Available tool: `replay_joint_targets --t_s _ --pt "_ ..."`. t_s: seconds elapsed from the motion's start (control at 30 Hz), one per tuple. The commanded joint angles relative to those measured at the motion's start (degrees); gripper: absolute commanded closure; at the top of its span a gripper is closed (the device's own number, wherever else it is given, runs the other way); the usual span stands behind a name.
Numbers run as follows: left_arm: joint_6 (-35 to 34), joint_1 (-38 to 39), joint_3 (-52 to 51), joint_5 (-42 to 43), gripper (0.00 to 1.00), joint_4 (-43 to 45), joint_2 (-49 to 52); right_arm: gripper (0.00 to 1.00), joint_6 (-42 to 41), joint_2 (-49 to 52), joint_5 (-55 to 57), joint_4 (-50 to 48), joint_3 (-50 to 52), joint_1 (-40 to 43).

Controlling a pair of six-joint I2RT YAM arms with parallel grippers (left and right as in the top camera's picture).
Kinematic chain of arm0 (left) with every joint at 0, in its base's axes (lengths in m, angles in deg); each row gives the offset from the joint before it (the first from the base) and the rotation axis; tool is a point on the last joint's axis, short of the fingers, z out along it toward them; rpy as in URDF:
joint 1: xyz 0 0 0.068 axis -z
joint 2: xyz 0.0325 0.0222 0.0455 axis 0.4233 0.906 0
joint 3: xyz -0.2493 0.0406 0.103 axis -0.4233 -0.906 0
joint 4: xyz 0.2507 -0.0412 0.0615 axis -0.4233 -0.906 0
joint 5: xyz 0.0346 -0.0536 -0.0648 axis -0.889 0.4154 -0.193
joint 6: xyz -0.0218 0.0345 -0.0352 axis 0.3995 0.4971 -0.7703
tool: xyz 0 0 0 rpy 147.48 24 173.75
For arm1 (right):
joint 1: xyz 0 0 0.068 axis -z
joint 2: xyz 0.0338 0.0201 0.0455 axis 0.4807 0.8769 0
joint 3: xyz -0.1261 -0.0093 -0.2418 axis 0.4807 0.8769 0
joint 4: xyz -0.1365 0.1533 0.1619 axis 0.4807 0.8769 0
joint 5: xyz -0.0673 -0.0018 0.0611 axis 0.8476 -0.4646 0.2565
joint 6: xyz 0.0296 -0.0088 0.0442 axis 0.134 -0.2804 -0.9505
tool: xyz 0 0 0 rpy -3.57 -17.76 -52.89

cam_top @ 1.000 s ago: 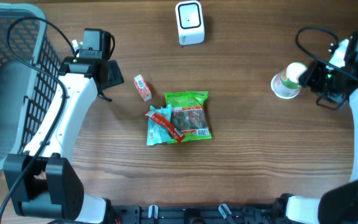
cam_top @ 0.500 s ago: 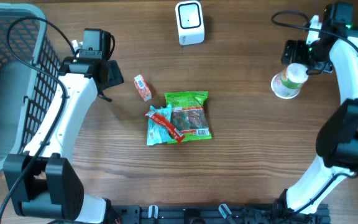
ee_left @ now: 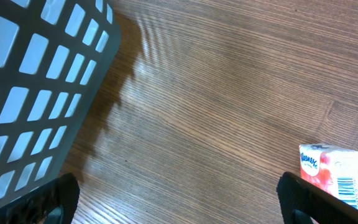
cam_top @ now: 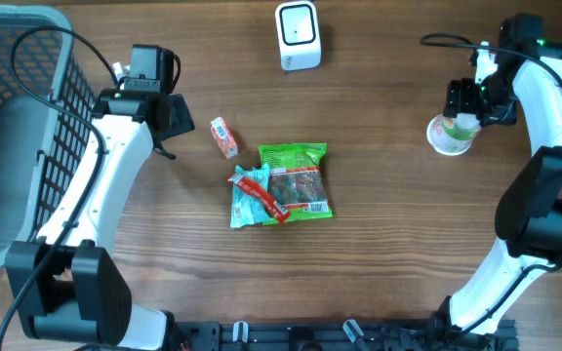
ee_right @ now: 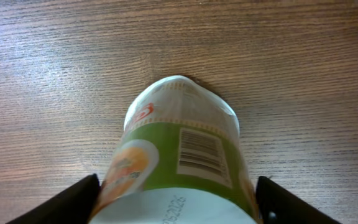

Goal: Scan the item barcode

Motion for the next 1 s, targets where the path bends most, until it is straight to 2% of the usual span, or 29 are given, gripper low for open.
replay_joint_targets --t_s 0.0,0.13,0.23,0.6,0.7,0.73,0.87,0.97 --pt "0.7 -0.2 -0.1 -0.7 0.0 0.0 -0.3 0.25 0.7 -2.2 -1.4 0.2 -2.8 0.0" --pt "0.7 -0.2 -0.1 -0.7 0.0 0.0 -0.3 0.3 0.7 -4.2 -1.6 0.3 -2.9 0.0" --pt "0.7 -0.2 -0.1 -0.7 0.0 0.0 -0.3 0.3 0.7 -5.3 -3.0 -0.6 -3.0 0.0" --pt "0.7 -0.2 -0.1 -0.7 0.0 0.0 -0.3 0.3 -5.1 -5.7 -11.8 -16.6 -1.6 0.0" --pt "0.7 -0.2 -0.1 -0.7 0.0 0.0 -0.3 0.32 -5.1 -5.7 -13.0 -22.3 2.4 0.0" --pt "0.7 -0.2 -0.1 -0.7 0.0 0.0 -0.3 0.31 -5.0 -5.7 -14.3 -28.5 7.0 0.0" --pt "0.7 -0.2 -0.1 -0.7 0.0 0.0 -0.3 0.31 -5.1 -5.7 -17.9 -39.9 15.5 0.2" --pt "0.7 -0.2 -0.1 -0.7 0.0 0.0 -0.3 0.31 -5.0 -5.7 -18.9 -41.2 18.4 1.2"
